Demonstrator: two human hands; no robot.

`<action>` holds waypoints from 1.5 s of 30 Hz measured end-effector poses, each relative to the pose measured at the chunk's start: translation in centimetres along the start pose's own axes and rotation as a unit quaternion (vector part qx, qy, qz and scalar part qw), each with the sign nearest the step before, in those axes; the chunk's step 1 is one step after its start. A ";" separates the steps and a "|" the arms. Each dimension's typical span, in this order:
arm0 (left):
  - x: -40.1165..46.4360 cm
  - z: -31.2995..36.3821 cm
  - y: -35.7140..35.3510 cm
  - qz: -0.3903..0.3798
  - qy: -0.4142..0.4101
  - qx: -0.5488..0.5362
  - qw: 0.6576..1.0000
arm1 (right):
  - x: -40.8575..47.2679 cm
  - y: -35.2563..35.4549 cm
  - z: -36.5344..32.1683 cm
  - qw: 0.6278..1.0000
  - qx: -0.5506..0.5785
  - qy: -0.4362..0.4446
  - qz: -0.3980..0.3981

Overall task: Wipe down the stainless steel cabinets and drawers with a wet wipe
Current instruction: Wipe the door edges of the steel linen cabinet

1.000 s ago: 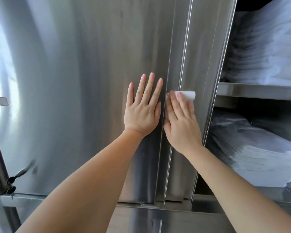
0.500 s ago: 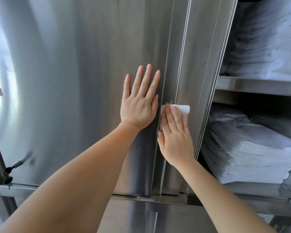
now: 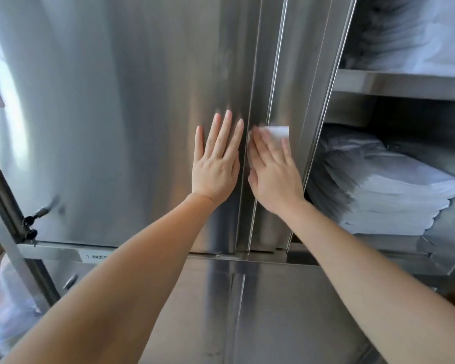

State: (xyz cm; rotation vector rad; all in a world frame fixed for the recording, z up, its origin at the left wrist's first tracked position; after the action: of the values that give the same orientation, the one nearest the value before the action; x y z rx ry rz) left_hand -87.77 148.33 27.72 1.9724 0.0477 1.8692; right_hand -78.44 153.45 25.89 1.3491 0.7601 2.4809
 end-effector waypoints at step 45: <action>-5.5 -2.2 -3.8 -0.026 0.005 0.102 0.994 | -16.7 -10.3 -9.4 0.992 0.012 0.082 -0.096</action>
State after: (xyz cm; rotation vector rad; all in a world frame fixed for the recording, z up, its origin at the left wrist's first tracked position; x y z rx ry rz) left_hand -89.45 150.71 21.34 2.0729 0.3024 1.9059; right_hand -77.50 151.90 4.20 1.0339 0.9121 2.4576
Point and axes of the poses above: each hand's wrist, its own x-axis towards the middle knuckle, its own y-axis out of the back of the hand, z = x × y, the point moved 9 cm from there along x, towards the middle knuckle, and after that the axes turned 15 degrees about -x, right-handed, at the moved point
